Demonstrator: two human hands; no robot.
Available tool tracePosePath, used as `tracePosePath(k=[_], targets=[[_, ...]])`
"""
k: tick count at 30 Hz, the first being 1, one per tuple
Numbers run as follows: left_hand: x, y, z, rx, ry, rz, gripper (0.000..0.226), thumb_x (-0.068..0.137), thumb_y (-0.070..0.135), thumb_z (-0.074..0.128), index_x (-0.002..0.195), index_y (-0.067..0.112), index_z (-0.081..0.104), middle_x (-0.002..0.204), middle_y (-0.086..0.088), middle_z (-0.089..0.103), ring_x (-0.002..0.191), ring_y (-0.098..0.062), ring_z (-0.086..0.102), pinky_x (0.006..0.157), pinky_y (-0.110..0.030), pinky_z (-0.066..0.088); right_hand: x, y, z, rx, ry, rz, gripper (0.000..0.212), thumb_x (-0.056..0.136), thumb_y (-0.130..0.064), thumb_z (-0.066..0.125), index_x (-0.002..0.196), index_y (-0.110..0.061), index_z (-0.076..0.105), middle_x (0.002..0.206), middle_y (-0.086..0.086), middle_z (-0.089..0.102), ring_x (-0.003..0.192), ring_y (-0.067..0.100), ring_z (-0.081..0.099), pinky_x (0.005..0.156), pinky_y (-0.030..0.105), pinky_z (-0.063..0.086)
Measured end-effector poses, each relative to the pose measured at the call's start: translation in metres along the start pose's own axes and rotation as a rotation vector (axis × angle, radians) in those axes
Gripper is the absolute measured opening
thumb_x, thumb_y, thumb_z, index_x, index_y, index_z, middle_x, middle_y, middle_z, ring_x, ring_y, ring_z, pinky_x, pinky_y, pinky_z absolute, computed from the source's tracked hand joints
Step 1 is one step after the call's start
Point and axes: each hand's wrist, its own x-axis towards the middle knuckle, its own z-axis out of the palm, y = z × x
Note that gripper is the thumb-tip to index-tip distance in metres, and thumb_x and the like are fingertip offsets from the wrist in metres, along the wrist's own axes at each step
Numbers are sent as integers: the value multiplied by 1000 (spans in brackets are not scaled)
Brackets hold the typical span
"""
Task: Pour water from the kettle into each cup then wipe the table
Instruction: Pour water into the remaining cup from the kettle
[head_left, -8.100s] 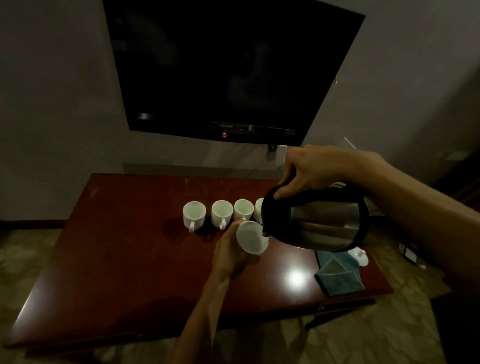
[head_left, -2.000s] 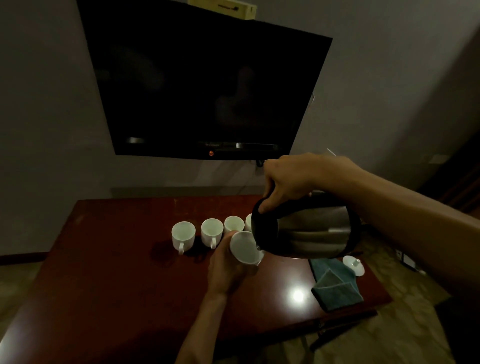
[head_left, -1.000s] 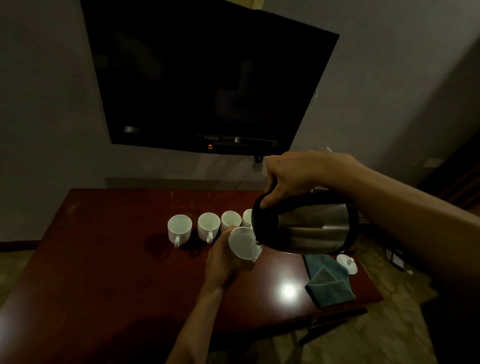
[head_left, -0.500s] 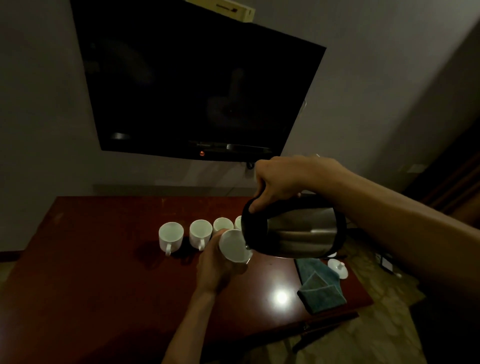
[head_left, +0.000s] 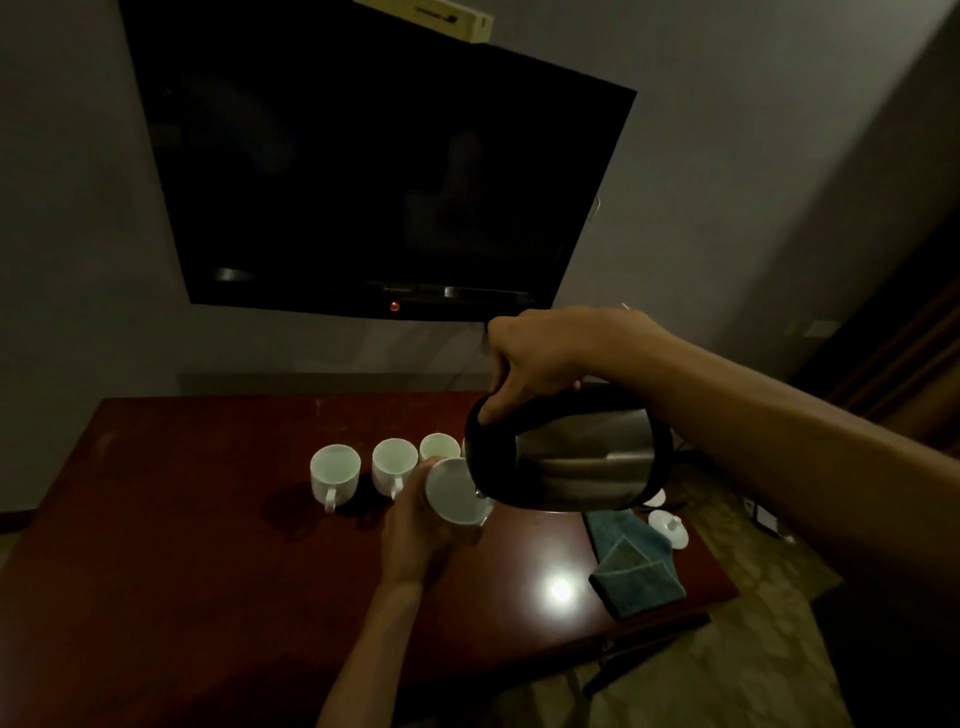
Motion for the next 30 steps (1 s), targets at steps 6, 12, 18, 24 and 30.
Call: tracePosePath(k=[6,12,18,24,30], targets=[[1,1,-1,0,1,-2,90,58,22,93,135,24,47,133,-3,58,120,-23,55,89,-36,50,-1,0,0,31,-14,1,43,79,-55,78,92,-28,47,98,-1,65,85,18,67,58,27,49],[-1,-1,0,13,-6,5,85,62,19,91,135,23,47,133,-1,56,122,-23,54,93,-40,50,-4,-5,-3,-12,-10,-14,37,80,-56,77,79,-32,49,93,-2,67,86,19,69,70,34,59],[-3,-2,1,6,-15,16,82,64,21,90,135,24,48,132,2,56,119,-16,51,91,-34,45,-2,-10,-5,-59,-7,6,42,76,-59,77,83,-31,47,94,-3,67,86,21,72,84,43,61],[-3,2,-2,-9,-45,-19,83,60,34,89,131,39,45,132,4,56,123,-21,54,97,-49,50,1,-9,-6,-65,5,19,71,74,-62,78,125,-25,45,110,1,64,92,22,68,78,38,59],[-3,-4,-2,18,-37,-3,76,59,29,89,110,60,42,117,21,54,115,-11,54,91,-33,46,-1,-11,-11,-128,25,49,65,74,-63,78,113,-24,44,96,-2,61,75,17,65,63,32,54]])
